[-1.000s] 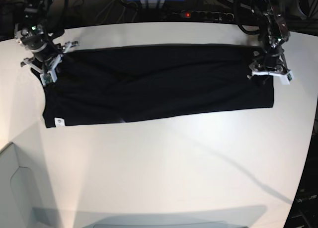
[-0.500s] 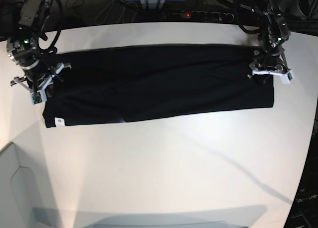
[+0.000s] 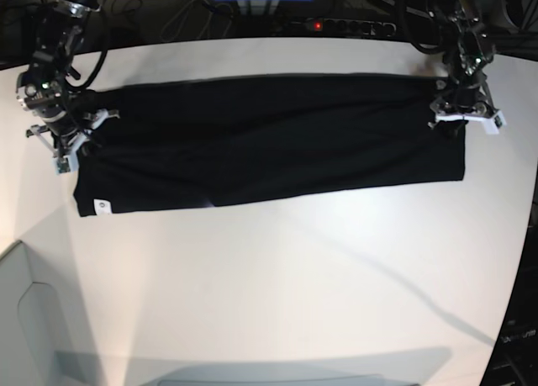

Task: Fold the T-shirt properly
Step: 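Hold the strip ends with both grippers and pull them apart to straighten, then regrip the strip end with the left gripper, right gripper holding its end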

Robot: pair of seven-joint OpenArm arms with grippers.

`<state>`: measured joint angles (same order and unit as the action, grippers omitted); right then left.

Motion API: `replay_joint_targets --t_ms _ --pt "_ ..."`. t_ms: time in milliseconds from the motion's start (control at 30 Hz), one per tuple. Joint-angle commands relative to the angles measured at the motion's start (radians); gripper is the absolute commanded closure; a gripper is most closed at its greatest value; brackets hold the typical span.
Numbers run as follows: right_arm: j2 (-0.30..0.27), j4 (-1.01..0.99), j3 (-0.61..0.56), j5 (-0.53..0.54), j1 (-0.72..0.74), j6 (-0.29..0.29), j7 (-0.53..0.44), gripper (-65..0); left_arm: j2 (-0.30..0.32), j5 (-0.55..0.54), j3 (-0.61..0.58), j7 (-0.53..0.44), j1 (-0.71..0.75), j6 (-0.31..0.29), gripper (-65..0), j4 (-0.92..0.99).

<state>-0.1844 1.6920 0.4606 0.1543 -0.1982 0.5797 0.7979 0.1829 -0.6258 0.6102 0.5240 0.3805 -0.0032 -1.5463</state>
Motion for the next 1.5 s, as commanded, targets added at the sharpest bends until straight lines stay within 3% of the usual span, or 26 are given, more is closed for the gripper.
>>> replay_joint_targets --t_ms 0,167,300,400,533,767,1067,1233,1467 --pt "-0.030 0.006 -0.001 0.008 0.015 0.010 -0.018 -0.2 0.013 0.002 0.007 -0.005 0.005 0.006 -24.0 -0.018" --pt "-0.073 -0.008 -0.018 0.008 0.012 0.009 -0.019 -19.5 0.013 0.002 0.006 -0.011 0.018 0.006 -24.0 -0.021" --pt "-0.039 0.113 0.079 0.012 0.007 0.013 -0.018 -29.8 0.013 0.001 0.006 -0.008 0.019 0.006 -24.0 -0.021" --pt "0.001 0.224 0.103 0.012 -0.022 0.015 -0.018 -29.8 0.011 -0.003 0.006 -0.006 0.019 0.006 -24.0 -0.021" --pt "0.035 0.290 0.022 0.012 -0.077 0.015 -0.018 -29.8 0.011 -0.004 0.007 -0.005 0.019 0.006 -24.0 -0.023" --pt "0.036 0.162 -0.124 0.012 -0.065 0.015 -0.024 -30.1 0.011 0.001 0.007 -0.005 0.027 0.006 -24.2 -0.023" --pt "0.027 -0.048 -0.127 0.009 0.007 0.015 -0.025 -30.2 0.020 -0.004 0.009 -0.005 0.038 0.006 -26.5 -0.064" --pt "0.018 -0.063 -0.132 0.009 0.006 0.015 -0.027 -30.2 0.020 -0.006 0.009 -0.005 0.074 0.006 -34.1 -0.158" --pt "0.018 -0.063 -0.132 0.009 0.006 0.015 -0.027 -30.2 -0.003 -0.007 0.090 -0.005 0.096 0.006 -35.3 -0.194"
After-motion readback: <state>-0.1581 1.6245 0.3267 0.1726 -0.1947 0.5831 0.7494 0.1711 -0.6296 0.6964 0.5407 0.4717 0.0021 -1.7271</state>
